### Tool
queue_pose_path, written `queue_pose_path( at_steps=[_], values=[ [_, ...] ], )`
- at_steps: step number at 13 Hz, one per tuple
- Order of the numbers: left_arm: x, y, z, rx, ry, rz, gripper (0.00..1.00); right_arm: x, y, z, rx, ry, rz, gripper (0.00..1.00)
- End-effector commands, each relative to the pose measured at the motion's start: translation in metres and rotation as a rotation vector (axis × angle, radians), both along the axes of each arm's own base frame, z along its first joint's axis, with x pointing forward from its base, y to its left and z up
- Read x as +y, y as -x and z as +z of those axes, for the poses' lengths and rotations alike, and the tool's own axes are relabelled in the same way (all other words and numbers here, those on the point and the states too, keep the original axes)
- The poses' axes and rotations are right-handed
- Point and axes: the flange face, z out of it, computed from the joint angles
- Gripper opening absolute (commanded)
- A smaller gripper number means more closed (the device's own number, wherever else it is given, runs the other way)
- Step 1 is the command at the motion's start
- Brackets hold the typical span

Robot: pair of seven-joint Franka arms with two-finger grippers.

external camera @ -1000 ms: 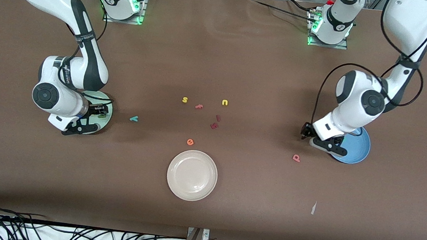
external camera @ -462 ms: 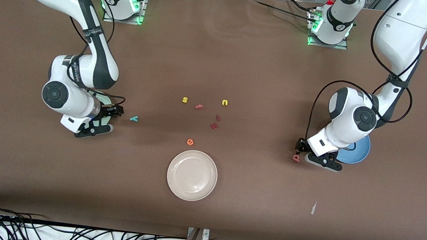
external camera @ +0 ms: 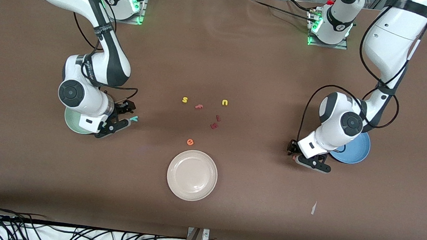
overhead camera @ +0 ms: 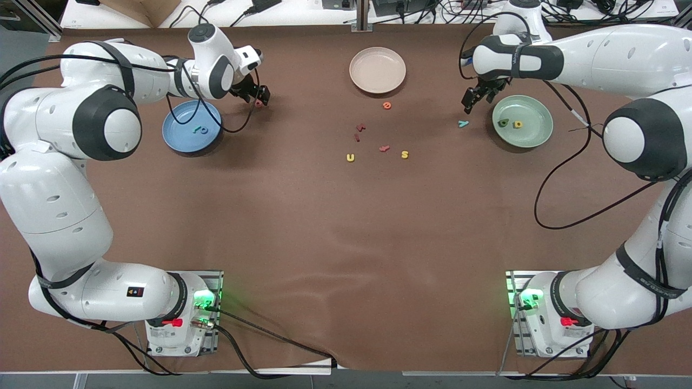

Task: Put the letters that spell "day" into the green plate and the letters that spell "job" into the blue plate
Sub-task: 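Grasp the pink d and cyan y with the left and right grippers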

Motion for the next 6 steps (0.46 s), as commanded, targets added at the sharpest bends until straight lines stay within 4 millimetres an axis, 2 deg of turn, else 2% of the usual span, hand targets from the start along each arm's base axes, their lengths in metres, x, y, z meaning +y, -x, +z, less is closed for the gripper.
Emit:
queue_pose_path(
  at_steps=[1, 4, 6],
  values=[
    [-0.004, -0.005, -0.006, -0.001, 0.004, 0.01, 0.7, -0.003, 0.014, -0.017, -0.066, -0.024, 0.127, 1.0],
    [-0.003, -0.005, -0.007, -0.002, 0.001, 0.009, 0.7, -0.006, 0.023, -0.032, -0.111, -0.033, 0.223, 1.0],
    [0.008, -0.008, -0.007, -0.017, -0.011, 0.019, 0.7, -0.006, 0.026, -0.033, -0.119, -0.042, 0.344, 1.0]
  ],
)
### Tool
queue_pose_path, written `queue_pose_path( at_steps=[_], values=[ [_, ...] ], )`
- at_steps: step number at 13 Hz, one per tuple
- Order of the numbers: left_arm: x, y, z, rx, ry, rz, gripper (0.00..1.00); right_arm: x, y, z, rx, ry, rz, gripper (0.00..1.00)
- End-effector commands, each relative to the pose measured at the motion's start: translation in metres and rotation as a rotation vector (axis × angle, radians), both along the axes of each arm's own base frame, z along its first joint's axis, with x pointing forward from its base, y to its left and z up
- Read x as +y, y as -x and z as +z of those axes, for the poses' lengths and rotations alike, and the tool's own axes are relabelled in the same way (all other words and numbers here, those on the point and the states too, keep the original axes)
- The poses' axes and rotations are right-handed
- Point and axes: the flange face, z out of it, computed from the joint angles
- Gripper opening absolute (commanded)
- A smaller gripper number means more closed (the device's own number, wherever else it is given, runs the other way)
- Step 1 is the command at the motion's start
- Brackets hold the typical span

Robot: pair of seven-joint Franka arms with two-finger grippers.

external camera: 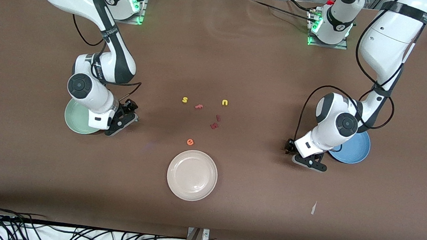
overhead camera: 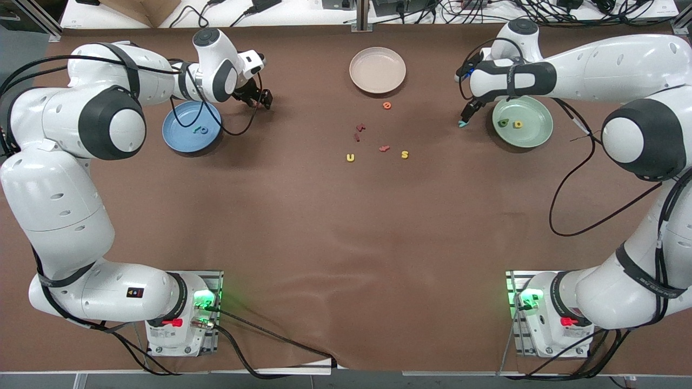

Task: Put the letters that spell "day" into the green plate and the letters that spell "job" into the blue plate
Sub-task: 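Grasp the pink d and cyan y with the left and right grippers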

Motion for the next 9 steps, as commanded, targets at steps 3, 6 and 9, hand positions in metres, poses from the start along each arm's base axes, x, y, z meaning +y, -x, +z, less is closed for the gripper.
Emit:
queue_pose_path(
  at_steps=[3, 6, 9],
  values=[
    [0.007, -0.007, -0.004, -0.014, -0.01, 0.011, 0.7, -0.004, 0.013, -0.002, -0.046, -0.012, 0.237, 1.0],
    [0.008, -0.007, -0.004, -0.013, -0.01, 0.015, 0.69, -0.004, 0.016, -0.009, -0.039, -0.011, 0.318, 1.0],
    [0.003, -0.006, -0.005, -0.012, -0.011, 0.006, 0.53, -0.003, 0.02, -0.016, -0.029, -0.011, 0.35, 0.99]
  ],
)
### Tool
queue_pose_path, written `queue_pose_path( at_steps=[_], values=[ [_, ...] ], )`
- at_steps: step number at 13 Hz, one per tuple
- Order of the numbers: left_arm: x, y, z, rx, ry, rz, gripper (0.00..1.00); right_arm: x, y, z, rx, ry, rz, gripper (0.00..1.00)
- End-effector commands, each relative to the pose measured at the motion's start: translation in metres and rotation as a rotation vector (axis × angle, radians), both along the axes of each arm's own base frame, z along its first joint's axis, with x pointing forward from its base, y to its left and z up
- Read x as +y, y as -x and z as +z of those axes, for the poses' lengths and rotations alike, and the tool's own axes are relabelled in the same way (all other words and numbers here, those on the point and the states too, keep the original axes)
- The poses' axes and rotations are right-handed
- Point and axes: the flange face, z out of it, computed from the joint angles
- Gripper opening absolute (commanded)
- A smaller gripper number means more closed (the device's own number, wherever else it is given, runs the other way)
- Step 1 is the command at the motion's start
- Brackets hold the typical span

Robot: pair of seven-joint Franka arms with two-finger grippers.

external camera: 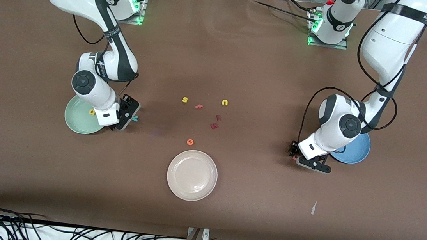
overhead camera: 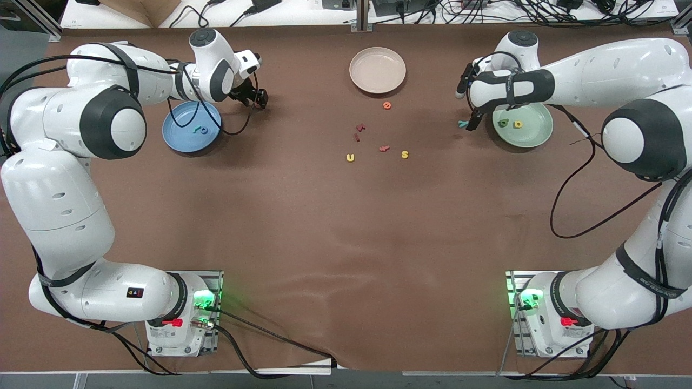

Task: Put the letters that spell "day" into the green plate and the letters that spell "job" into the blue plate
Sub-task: 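Grasp the pink d and cyan y with the left and right grippers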

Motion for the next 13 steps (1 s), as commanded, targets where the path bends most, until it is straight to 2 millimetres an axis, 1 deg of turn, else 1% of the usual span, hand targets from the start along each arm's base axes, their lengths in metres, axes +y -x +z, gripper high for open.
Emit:
queue_pose_path(
  at_steps=[1, 2, 3, 4, 5, 6, 8, 9, 10, 11, 13],
  values=[
    [-0.006, -0.004, -0.004, -0.009, 0.0, -0.006, 0.48, 0.005, 0.005, -0.003, -0.011, -0.006, 0.06, 0.99],
    [-0.007, -0.004, -0.004, -0.008, 0.0, -0.007, 0.42, 0.01, 0.005, -0.006, -0.022, -0.008, 0.071, 0.98],
    [-0.008, -0.003, -0.004, -0.008, 0.0, -0.009, 0.42, 0.016, 0.007, -0.011, -0.028, -0.007, 0.087, 0.95],
    [-0.008, -0.003, -0.004, -0.008, 0.0, -0.009, 0.37, 0.017, 0.007, -0.015, -0.031, -0.008, 0.092, 0.92],
    [-0.008, -0.003, -0.004, -0.009, -0.001, -0.01, 0.33, 0.02, 0.007, -0.016, -0.039, -0.009, 0.096, 0.92],
    [-0.009, -0.003, -0.004, -0.009, -0.001, -0.011, 0.27, 0.023, 0.008, -0.019, -0.035, -0.006, 0.105, 0.89],
    [-0.009, -0.003, -0.004, -0.009, -0.002, -0.013, 0.18, 0.024, 0.007, -0.018, -0.039, -0.004, 0.132, 0.77],
    [-0.009, -0.003, -0.004, -0.009, -0.002, -0.014, 0.14, 0.024, 0.007, -0.019, -0.037, -0.003, 0.15, 0.68],
    [-0.009, -0.004, -0.002, -0.013, -0.003, -0.017, 0.12, 0.023, 0.008, -0.019, -0.035, -0.003, 0.166, 0.56],
    [-0.009, -0.005, 0.003, -0.019, -0.003, -0.02, 0.12, 0.023, 0.007, -0.019, -0.036, -0.003, 0.169, 0.49],
    [0.0, -0.007, 0.029, -0.039, -0.007, -0.013, 0.12, 0.023, 0.007, -0.019, -0.036, -0.003, 0.17, 0.42]
  ],
)
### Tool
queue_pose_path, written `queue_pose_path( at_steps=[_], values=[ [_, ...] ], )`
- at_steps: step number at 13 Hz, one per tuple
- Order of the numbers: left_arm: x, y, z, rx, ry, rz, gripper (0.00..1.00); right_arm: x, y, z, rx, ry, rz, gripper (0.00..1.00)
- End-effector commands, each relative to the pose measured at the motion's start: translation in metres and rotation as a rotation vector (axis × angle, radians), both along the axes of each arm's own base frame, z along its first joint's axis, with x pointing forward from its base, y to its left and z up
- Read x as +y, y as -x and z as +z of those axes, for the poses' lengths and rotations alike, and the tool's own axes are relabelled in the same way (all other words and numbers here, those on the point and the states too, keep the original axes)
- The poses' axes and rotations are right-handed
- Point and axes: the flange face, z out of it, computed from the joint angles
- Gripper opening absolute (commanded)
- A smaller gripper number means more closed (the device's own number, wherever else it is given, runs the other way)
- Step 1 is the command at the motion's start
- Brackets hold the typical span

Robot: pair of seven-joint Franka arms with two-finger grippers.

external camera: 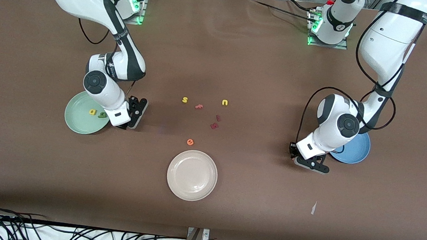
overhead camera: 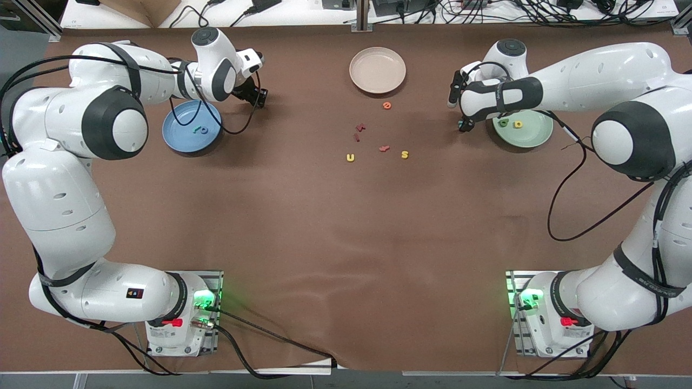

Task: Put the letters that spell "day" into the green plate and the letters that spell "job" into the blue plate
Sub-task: 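Grasp the pink d and cyan y with the left and right grippers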

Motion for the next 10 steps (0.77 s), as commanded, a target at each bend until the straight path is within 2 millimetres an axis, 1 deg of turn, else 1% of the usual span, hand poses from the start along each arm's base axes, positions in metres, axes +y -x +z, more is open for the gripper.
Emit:
queue_pose_path(
  at_steps=[1, 2, 3, 4, 5, 6, 7, 9, 10],
  values=[
    [0.017, -0.004, 0.04, -0.018, -0.014, 0.004, 0.12, 0.0, 0.002, -0.005, 0.001, 0.003, 0.028, 0.4],
    [0.027, 0.001, 0.056, 0.008, -0.024, 0.001, 0.12, 0.0, 0.003, -0.005, 0.001, 0.003, 0.028, 0.37],
    [0.036, 0.009, 0.069, 0.042, -0.034, -0.004, 0.12, 0.0, 0.002, -0.005, 0.001, 0.003, 0.028, 0.31],
    [0.049, 0.02, 0.076, 0.069, -0.044, -0.007, 0.12, 0.0, 0.003, -0.005, 0.001, 0.003, 0.029, 0.27],
    [0.063, 0.03, 0.084, 0.071, -0.052, -0.015, 0.12, 0.0, 0.001, -0.004, -0.002, 0.002, 0.028, 0.2],
    [0.074, 0.038, 0.091, 0.072, -0.057, -0.026, 0.14, 0.001, 0.0, -0.003, -0.005, 0.001, 0.028, 0.16],
    [0.079, 0.049, 0.093, 0.094, -0.064, -0.038, 0.14, 0.001, 0.0, -0.003, -0.005, 0.001, 0.025, 0.13],
    [0.114, 0.071, 0.103, 0.144, -0.101, -0.011, 0.17, 0.002, -0.005, 0.004, -0.012, -0.002, 0.021, 0.01],
    [0.131, 0.08, 0.107, 0.146, -0.13, -0.011, 0.17, 0.0, -0.008, 0.007, -0.006, -0.001, 0.013, 0.0]
  ],
)
